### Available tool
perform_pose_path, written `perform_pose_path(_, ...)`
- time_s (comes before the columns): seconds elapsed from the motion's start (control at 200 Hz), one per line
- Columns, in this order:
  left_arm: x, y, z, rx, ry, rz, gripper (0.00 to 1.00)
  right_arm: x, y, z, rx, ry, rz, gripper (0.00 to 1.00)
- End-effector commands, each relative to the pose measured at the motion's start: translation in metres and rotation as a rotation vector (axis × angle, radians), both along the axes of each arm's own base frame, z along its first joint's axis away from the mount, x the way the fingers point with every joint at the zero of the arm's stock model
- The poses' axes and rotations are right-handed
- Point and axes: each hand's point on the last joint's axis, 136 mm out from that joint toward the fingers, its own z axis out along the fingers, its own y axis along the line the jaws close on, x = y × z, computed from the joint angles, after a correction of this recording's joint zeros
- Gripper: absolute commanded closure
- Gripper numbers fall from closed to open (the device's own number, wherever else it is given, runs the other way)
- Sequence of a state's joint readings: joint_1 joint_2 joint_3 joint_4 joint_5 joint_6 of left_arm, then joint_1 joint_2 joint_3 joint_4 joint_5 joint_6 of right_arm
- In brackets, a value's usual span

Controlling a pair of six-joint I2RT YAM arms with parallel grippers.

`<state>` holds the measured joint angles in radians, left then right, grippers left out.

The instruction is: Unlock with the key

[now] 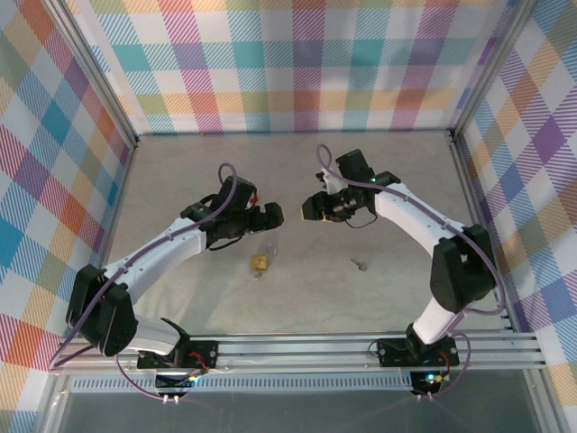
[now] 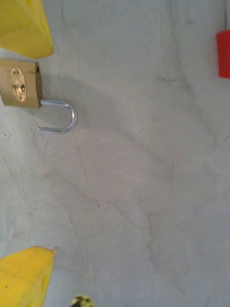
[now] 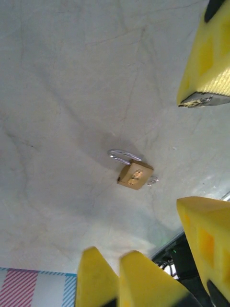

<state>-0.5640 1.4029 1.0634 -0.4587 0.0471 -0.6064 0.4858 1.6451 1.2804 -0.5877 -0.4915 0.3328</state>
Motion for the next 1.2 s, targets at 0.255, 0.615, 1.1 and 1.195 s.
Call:
perform_pose_path(0.255,-0.022,0.027,-0.048,-0.053,0.128,0.172,0.63,-0.037,0.051,-0.029,0.177,0.257,0.019,0.94)
perform_pose_path(0.615,-0.056,0.044,-0.093,-0.026,0.207,0.217,0.98,-0.038,0.118,-0.055,0.184,0.342,0.104,0.98)
perform_pose_path(1.1,-0.050,0.020,-0.128,-0.014,0.260,0.158,1.00,-0.030,0.113,-0.110,0.065,0.362,0.062,0.99)
perform_pose_path(1.195,-0.053,0.019,-0.136,-0.008,0.274,0.158,1.00,-0.032,0.107,-0.120,0.042,0.364,0.056,0.99)
